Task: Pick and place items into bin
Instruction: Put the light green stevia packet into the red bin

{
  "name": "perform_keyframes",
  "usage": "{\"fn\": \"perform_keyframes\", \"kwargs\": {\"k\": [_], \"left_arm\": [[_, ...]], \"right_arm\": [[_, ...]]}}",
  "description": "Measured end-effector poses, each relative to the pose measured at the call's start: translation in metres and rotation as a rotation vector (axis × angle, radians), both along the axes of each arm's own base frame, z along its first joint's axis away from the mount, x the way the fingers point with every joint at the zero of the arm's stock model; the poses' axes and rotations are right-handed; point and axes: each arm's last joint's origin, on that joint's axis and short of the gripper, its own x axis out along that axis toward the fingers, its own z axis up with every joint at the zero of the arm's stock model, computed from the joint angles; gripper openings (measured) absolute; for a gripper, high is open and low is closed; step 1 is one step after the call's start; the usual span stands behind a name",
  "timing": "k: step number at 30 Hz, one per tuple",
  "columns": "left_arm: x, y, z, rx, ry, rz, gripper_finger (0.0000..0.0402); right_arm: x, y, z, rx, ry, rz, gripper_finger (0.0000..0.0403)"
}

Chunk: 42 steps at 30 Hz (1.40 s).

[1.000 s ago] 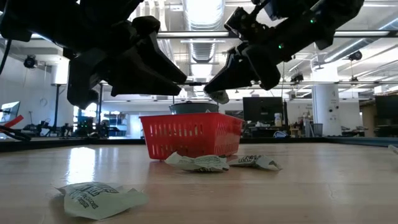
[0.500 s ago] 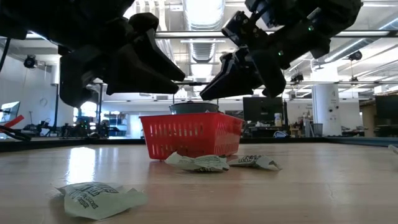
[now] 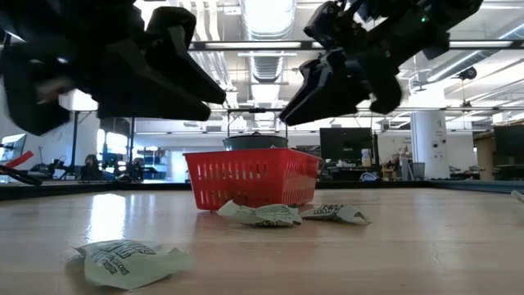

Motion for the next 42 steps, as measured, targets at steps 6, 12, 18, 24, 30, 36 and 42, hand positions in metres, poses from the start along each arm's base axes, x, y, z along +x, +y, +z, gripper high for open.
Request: {"fn": "perform_keyframes", "kwargs": {"k": [6,12,18,24,30,36,42], "left_arm": [[-0.001,-0.006,-0.002,-0.231,0.057,-0.108,0.0137],[-0.004,-0.008,-0.006,-0.322,0.094,-0.124,0.0137],[-0.002,-0.007,-0.004,-0.377,0.087,-0.096,0.0137],[-0.001,-0.007,-0.010,-0.457,0.107,-0.042,0.0137],[0.005,-0.013,-0.032,-0.430,0.220,-0.098,0.0137],[0.013,-0.024,-0.029,-0.497,0.276,-0.233,0.0137],[0.013,-0.027,-0.041,-0.541,0.357,-0.284,0.0137]], "right_arm": [[-0.008,0.011,0.005,0.011,0.029,0.031,0.0128],[-0.012,0.021,0.003,0.014,0.064,0.059,0.0120],[-0.014,0.022,0.001,0.026,0.090,0.052,0.0123],[-0.015,0.023,0.000,0.033,0.103,0.046,0.0117],[-0.017,0.023,-0.002,0.047,0.130,0.031,0.0118],[-0.019,0.022,-0.005,0.054,0.162,0.020,0.0115],[-0.019,0.022,-0.005,0.055,0.164,0.019,0.0112]]}}
